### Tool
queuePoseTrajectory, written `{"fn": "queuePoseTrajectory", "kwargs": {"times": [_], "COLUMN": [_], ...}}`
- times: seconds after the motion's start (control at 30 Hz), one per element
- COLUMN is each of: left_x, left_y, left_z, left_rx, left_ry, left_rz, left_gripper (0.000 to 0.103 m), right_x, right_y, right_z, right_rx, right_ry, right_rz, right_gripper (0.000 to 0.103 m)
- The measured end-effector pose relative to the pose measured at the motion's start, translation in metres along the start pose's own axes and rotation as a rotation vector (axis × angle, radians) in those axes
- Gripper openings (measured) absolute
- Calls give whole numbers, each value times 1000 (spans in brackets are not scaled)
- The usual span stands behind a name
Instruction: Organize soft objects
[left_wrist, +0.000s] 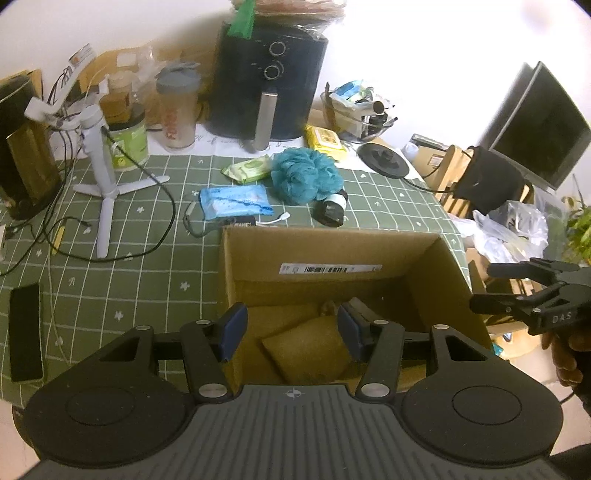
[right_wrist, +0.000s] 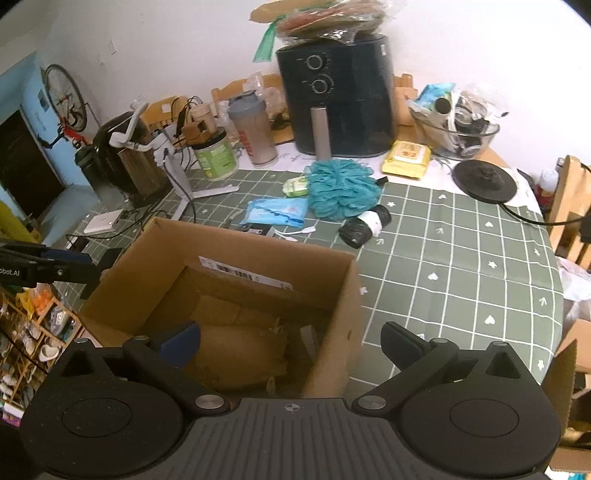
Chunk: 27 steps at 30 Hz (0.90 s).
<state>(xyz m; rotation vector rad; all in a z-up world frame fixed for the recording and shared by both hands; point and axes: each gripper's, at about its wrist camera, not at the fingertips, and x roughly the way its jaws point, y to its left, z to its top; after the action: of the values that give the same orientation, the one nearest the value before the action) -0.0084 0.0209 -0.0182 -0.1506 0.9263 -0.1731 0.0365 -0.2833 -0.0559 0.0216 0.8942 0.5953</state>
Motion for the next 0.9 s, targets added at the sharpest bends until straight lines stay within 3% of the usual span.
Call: {"fn": "queuePoseTrajectory", "kwargs": {"times": [0.63, 0.9], "left_x": [21, 27], "left_y": [6, 22], "left_z": [40, 60], "left_rx": [53, 33], "left_ry": [-11, -20], "left_rz": [-19, -21], "left_gripper": [53, 53], "right_x": [9, 23], "right_y": [-25, -31], "right_z": [12, 23], "right_rx": [88, 75], "right_ry": [2, 10], "right_rz": [-79, -180], "right_gripper": [103, 103]}}
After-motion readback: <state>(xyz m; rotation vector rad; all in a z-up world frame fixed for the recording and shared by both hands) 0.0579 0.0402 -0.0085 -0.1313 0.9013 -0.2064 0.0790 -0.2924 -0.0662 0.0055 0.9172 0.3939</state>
